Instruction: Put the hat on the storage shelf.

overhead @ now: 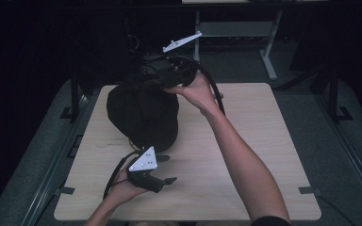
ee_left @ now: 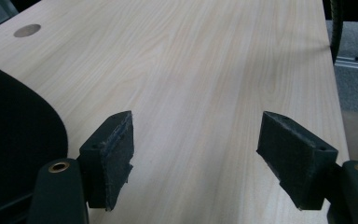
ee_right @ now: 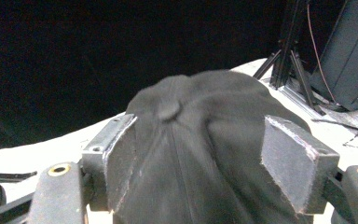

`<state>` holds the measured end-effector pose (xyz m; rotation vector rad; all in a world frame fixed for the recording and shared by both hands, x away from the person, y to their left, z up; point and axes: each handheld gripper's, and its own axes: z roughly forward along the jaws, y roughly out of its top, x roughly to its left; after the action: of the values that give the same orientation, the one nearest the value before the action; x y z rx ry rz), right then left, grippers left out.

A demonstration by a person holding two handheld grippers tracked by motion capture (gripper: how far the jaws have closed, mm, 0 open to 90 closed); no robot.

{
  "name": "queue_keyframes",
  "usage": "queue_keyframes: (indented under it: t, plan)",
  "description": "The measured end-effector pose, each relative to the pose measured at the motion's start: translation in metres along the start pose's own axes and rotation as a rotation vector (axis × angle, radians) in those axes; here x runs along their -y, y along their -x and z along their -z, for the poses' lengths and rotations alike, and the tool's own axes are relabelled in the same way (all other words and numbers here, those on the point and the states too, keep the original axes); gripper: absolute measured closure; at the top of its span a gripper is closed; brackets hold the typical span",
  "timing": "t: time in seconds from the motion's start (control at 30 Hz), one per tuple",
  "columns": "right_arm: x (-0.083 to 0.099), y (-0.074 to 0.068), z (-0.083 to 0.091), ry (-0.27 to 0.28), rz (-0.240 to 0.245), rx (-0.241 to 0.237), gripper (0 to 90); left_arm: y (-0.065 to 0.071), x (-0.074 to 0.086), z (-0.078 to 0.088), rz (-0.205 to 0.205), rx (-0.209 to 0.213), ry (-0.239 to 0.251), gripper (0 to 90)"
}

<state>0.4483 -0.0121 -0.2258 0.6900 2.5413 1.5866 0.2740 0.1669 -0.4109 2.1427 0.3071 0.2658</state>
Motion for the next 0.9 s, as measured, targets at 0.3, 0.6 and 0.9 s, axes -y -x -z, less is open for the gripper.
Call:
queue_keyframes:
  t: [0.3, 0.6, 0.9]
  plan:
    - [0.026, 0.007, 0.031, 0.000, -0.029, 0.044, 25.3, -0.002, 0.003, 0.002, 0.006, 0.001, -0.001, 26.4]
    - [0.046, 0.017, 0.050, -0.006, -0.066, 0.067, 24.5, -0.003, 0.005, 0.001, 0.018, 0.001, 0.006, 26.1]
    - [0.061, 0.022, 0.070, 0.001, -0.088, 0.094, 24.3, -0.004, 0.005, 0.002, 0.014, 0.001, 0.006, 26.0]
